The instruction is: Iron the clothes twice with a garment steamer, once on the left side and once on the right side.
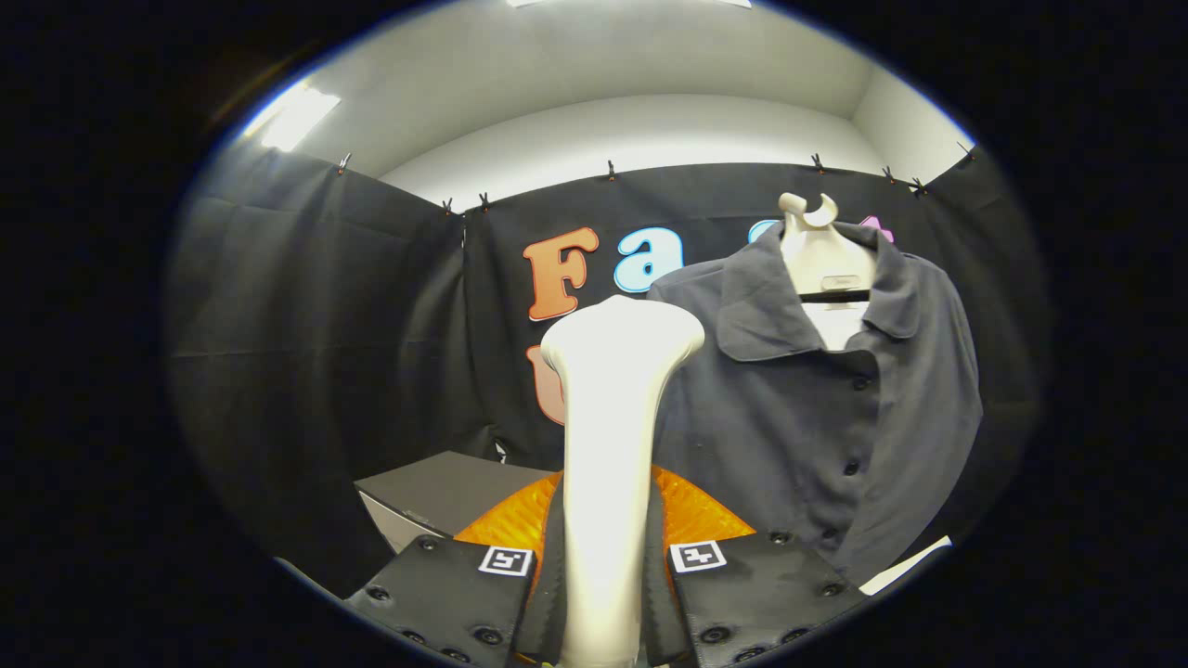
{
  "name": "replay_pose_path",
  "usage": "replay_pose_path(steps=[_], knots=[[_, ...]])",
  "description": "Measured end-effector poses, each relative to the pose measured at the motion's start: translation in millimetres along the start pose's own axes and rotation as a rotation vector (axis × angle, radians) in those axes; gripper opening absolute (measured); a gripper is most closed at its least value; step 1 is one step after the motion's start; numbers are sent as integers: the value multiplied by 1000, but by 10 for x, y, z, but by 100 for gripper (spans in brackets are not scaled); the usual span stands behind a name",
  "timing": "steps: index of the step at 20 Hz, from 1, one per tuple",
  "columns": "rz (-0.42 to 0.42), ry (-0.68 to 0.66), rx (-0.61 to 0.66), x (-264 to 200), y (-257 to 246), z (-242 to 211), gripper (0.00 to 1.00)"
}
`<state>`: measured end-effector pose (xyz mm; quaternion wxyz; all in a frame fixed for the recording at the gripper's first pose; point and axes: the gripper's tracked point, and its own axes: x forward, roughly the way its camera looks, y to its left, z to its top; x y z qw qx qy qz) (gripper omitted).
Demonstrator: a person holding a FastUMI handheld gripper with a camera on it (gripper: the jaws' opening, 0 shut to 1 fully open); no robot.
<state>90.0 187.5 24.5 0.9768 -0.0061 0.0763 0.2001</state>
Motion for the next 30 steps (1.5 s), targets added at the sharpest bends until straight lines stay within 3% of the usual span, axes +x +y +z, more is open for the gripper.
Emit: replay_pose_path(steps=[5,11,20,30], knots=[[-71,-21,-9,-319,-488,-27,40],[-150,-22,-32,-394,-911,-299,40],[-165,0,-11,-54,-1032,-664,40],[-196,12,5,275,-1189,-677,40]])
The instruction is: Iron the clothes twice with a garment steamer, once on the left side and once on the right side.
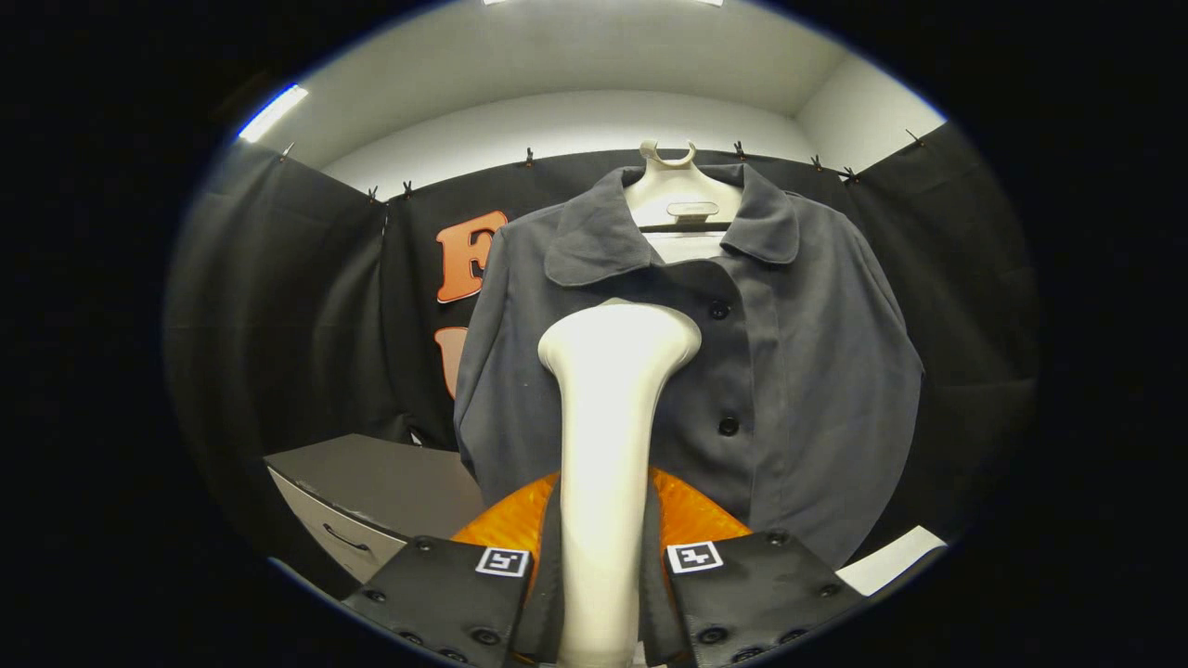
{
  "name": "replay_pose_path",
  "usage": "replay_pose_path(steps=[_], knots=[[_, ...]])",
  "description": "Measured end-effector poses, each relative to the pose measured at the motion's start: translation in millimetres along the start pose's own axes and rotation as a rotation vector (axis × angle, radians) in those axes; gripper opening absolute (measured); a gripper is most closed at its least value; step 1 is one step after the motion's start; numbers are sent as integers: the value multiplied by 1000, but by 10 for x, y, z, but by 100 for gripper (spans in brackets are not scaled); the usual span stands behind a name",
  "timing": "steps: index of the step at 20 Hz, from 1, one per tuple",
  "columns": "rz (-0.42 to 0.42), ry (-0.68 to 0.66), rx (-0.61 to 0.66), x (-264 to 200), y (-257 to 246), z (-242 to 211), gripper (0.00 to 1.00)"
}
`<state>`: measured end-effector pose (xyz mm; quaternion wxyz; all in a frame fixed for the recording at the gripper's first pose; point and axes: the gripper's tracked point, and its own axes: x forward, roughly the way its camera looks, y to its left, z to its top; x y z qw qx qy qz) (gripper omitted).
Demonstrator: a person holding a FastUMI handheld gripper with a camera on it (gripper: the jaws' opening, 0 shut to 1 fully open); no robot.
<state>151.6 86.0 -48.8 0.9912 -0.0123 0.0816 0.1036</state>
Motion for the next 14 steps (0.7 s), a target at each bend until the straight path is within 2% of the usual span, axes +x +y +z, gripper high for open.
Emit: replay_pose_path(steps=[14], knots=[[-24,89,-17,-102,-58,-626,40]])
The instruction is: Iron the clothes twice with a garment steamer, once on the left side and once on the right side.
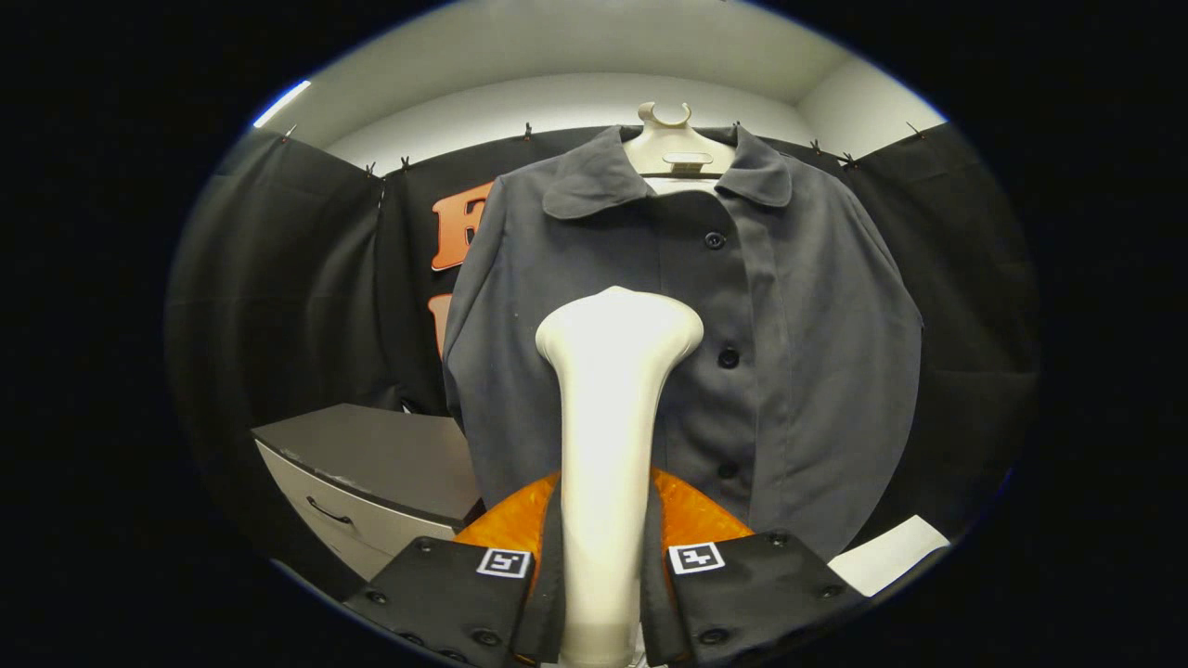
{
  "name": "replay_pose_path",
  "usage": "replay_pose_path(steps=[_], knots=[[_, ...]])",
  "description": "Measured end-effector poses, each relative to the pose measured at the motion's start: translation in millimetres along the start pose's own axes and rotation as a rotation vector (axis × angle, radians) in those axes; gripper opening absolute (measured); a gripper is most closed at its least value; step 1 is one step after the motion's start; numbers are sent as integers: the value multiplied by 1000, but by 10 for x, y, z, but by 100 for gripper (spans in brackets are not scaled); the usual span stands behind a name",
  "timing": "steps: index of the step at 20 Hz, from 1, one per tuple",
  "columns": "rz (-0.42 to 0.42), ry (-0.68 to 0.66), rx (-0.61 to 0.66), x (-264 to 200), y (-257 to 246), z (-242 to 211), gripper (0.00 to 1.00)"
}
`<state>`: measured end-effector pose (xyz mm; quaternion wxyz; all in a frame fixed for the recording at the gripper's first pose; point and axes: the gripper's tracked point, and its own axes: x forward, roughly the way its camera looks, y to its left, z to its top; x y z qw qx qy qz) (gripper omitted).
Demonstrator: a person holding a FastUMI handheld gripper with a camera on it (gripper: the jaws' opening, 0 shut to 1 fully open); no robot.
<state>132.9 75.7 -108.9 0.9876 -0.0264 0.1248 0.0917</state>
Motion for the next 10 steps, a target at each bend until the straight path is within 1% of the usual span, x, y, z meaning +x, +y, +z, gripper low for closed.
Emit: replay_pose_path(steps=[5,10], knots=[[-3,34,20,0,-15,-279,40],[-2,84,46,-91,-30,-729,40]])
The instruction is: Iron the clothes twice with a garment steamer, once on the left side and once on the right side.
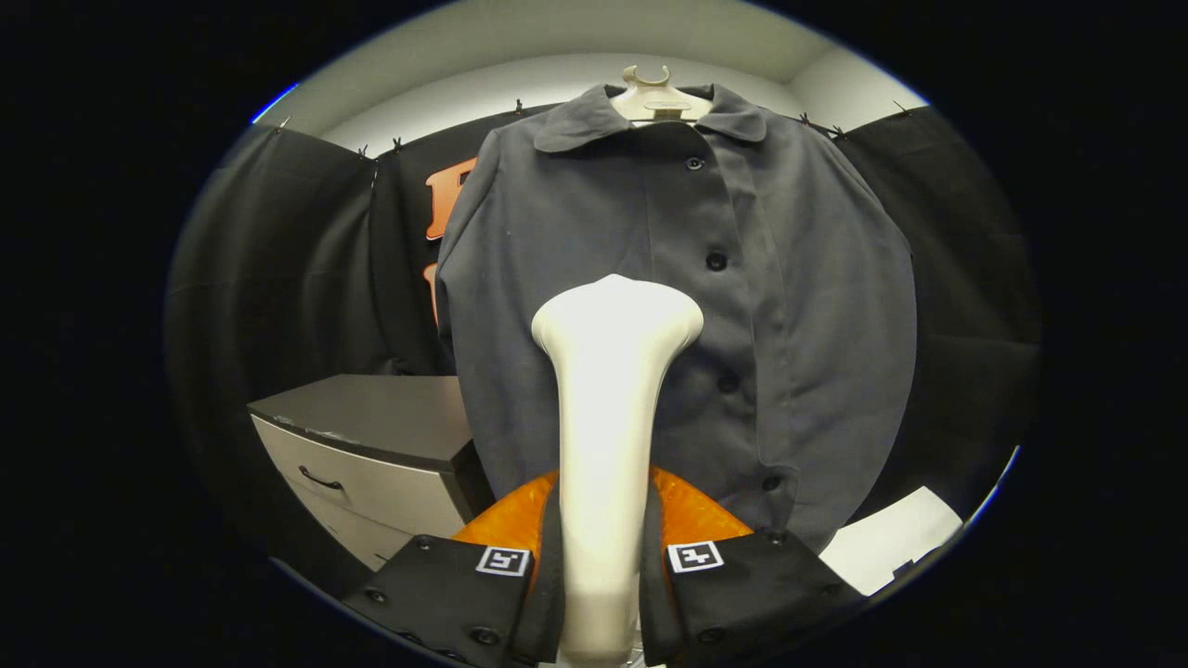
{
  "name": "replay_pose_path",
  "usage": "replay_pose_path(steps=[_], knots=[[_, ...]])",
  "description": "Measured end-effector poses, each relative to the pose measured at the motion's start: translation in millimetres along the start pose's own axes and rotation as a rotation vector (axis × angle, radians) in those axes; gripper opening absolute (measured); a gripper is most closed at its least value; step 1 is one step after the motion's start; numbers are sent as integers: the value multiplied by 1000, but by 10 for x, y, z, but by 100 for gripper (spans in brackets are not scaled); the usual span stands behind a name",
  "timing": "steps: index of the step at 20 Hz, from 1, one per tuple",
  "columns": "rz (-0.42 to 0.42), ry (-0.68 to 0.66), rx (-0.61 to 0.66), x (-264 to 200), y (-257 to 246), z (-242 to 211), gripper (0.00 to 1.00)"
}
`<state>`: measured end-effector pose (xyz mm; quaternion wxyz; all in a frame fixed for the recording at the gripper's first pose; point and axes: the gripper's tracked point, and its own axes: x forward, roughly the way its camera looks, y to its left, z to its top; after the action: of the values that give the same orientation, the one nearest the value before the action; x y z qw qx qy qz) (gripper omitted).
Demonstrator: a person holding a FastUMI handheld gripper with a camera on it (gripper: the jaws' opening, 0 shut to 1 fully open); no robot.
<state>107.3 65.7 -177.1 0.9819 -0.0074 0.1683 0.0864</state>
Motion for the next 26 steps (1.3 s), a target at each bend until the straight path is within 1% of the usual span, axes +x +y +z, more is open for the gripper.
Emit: replay_pose_path(steps=[11,16,21,26], knots=[[3,93,21,40,-59,-863,40],[-1,131,35,24,-88,-1164,40],[-6,159,30,-12,-102,-1367,40],[31,121,47,-148,-4,-1199,40]])
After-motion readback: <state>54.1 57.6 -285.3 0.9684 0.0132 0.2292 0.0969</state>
